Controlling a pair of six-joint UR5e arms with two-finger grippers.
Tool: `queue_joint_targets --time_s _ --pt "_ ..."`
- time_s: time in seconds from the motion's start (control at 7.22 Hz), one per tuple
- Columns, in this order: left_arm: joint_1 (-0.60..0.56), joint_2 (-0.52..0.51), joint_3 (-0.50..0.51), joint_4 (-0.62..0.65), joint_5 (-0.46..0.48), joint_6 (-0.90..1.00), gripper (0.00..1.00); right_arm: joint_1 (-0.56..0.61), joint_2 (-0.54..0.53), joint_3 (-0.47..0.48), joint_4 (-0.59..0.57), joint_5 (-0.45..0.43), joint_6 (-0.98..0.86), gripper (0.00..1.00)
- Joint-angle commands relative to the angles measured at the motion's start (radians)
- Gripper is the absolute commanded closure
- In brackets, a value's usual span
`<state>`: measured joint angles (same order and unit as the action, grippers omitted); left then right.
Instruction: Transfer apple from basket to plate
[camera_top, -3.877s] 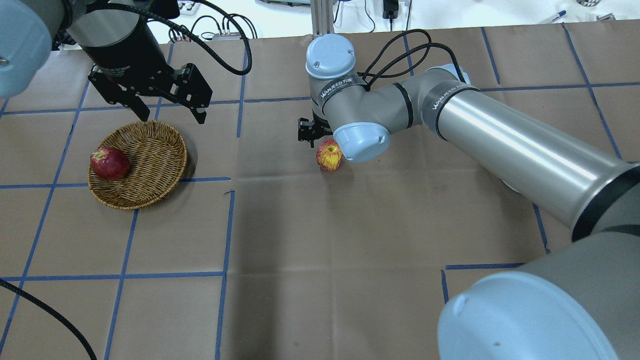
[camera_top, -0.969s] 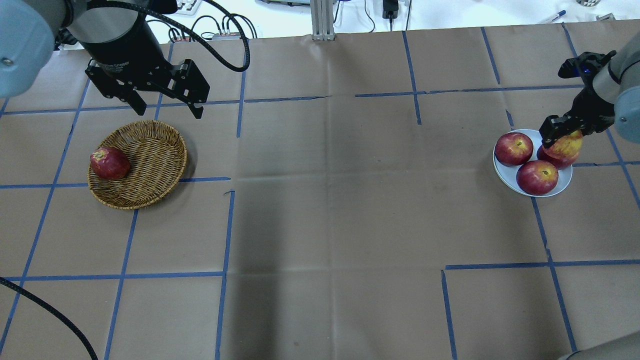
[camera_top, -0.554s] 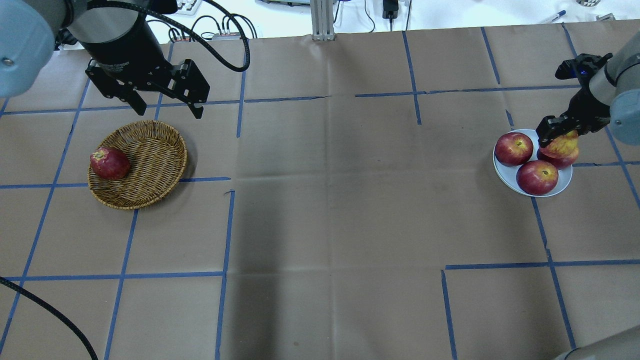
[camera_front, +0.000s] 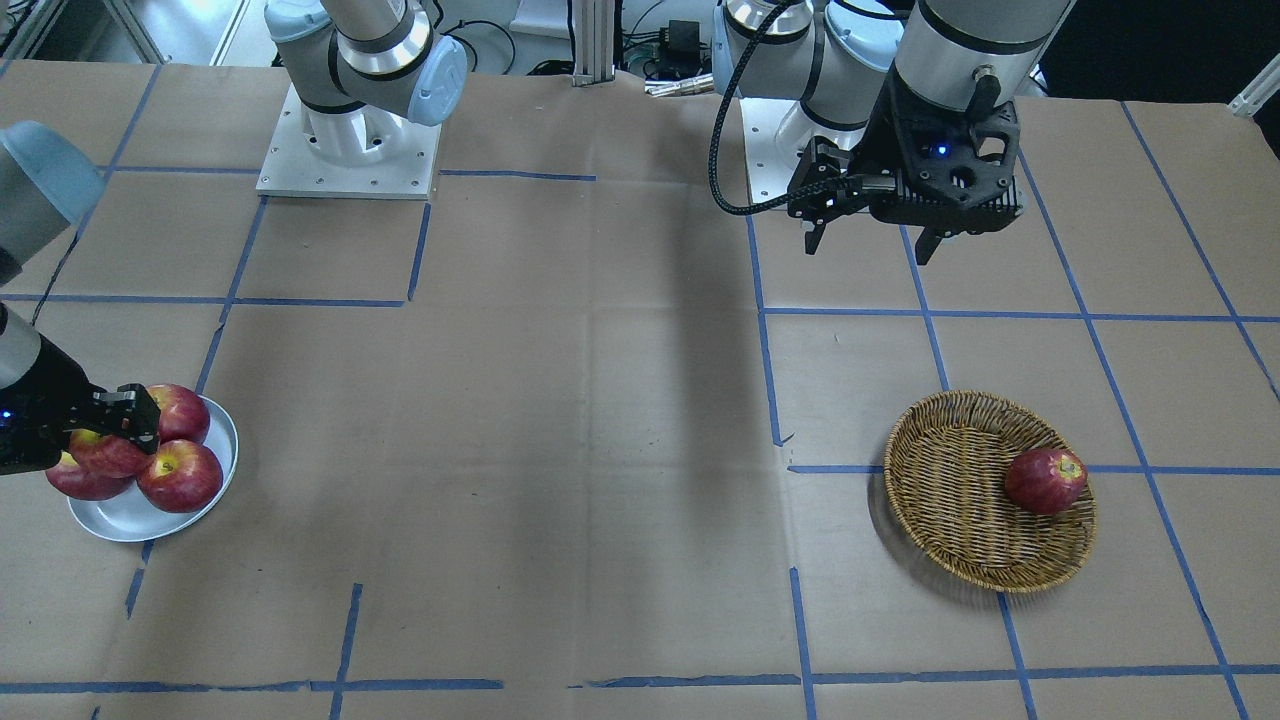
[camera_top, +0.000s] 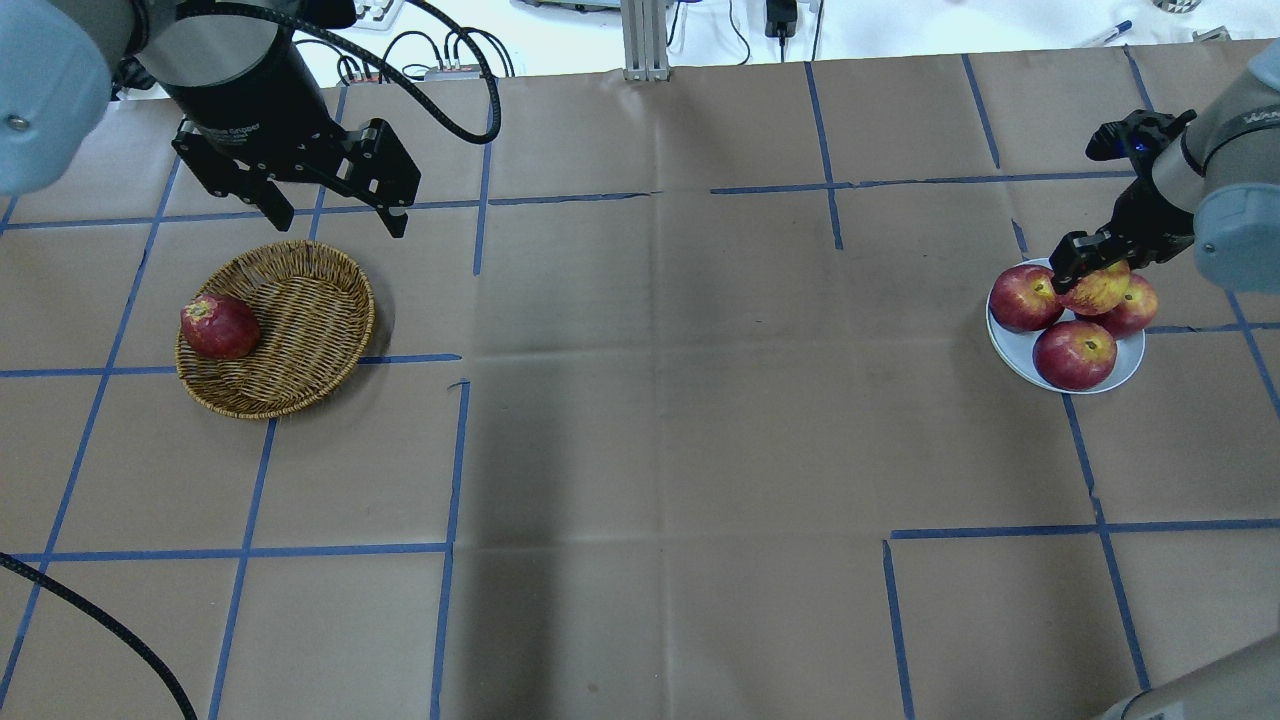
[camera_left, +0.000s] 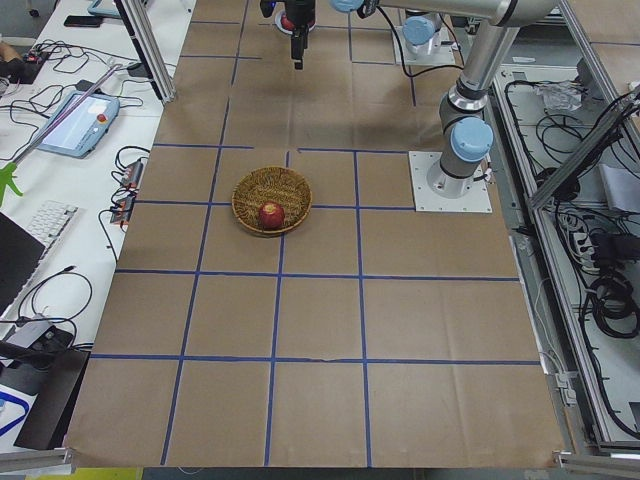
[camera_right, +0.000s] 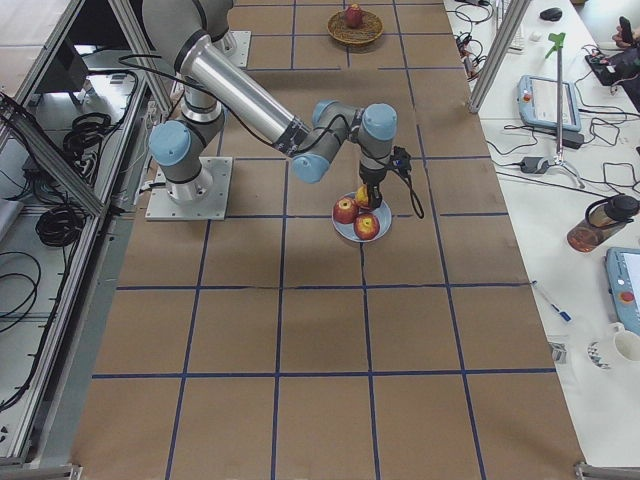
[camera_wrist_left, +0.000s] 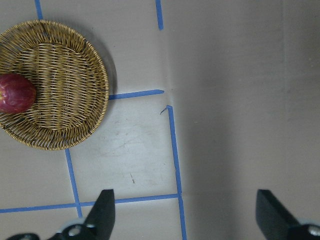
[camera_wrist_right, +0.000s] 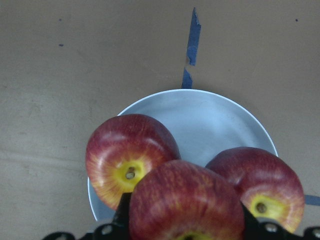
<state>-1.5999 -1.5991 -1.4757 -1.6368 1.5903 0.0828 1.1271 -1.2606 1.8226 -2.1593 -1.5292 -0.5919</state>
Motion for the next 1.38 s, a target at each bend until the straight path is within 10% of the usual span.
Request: queue_joint_targets --time_s 0.0,0.69,1.25 --pt "0.000 0.001 0.000 0.000 0.000 0.000 0.01 -0.006 0.015 -0.005 -0.014 -0.006 -0.006 0.17" --pt "0.000 -0.001 0.000 0.000 0.000 0.000 0.01 0.002 -0.043 -0.040 0.016 -0.009 0.001 0.00" --pt "0.000 -0.001 0.000 0.000 0.000 0.000 0.01 0.133 -0.150 -0.247 0.414 -0.015 0.116 0.00"
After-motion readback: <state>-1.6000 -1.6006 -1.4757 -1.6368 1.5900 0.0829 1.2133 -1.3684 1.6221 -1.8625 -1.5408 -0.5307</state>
